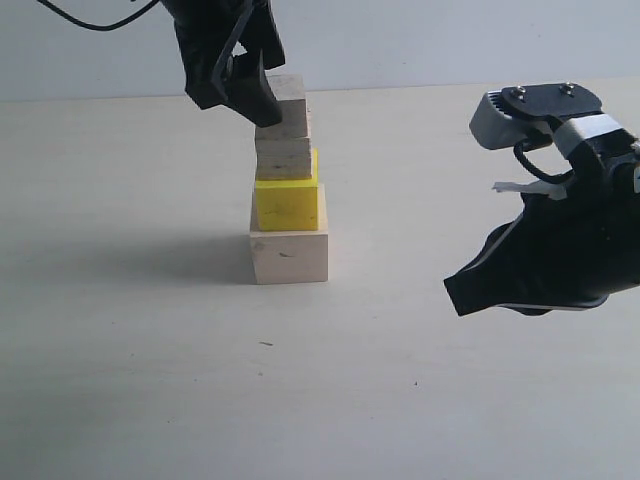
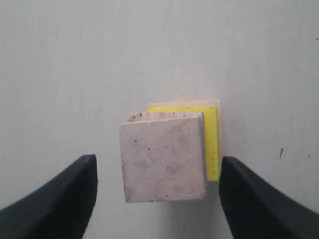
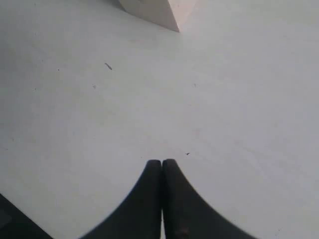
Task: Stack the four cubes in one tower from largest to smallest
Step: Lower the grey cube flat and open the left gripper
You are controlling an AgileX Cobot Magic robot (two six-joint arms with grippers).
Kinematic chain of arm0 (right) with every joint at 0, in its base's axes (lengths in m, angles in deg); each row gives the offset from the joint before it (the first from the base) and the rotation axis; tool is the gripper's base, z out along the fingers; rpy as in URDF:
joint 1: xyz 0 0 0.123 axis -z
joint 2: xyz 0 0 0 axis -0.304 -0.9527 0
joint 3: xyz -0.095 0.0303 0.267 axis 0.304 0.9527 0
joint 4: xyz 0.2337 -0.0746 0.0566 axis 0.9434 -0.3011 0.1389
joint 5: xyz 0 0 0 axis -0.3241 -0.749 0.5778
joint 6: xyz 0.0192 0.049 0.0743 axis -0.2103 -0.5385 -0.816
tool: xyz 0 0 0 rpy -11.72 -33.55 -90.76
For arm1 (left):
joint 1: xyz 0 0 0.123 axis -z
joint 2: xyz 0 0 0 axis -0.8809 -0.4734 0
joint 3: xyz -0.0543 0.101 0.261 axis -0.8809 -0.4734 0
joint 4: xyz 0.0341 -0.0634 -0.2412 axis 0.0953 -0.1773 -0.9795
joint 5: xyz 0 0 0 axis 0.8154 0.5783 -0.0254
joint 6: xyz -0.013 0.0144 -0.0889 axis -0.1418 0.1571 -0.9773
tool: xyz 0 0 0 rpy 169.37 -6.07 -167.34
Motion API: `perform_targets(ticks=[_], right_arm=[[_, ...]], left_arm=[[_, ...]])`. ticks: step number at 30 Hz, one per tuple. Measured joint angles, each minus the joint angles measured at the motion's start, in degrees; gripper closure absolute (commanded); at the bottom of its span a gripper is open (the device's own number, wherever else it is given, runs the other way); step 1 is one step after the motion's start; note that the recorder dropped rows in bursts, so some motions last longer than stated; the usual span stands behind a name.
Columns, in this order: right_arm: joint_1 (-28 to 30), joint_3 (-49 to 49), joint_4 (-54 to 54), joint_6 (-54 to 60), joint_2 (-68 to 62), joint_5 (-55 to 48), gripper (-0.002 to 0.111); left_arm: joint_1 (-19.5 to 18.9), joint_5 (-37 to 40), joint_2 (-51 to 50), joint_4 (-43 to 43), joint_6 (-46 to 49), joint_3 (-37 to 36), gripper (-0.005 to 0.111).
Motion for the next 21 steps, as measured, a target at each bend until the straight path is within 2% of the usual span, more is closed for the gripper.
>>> perform_targets(ticks=[21], right_arm=[[0.0,0.0,0.0,0.0,0.0,0.0,0.108]], left_arm=[[0.0,-0.49,0.0,2.39,-1.4,0.0,0.04]])
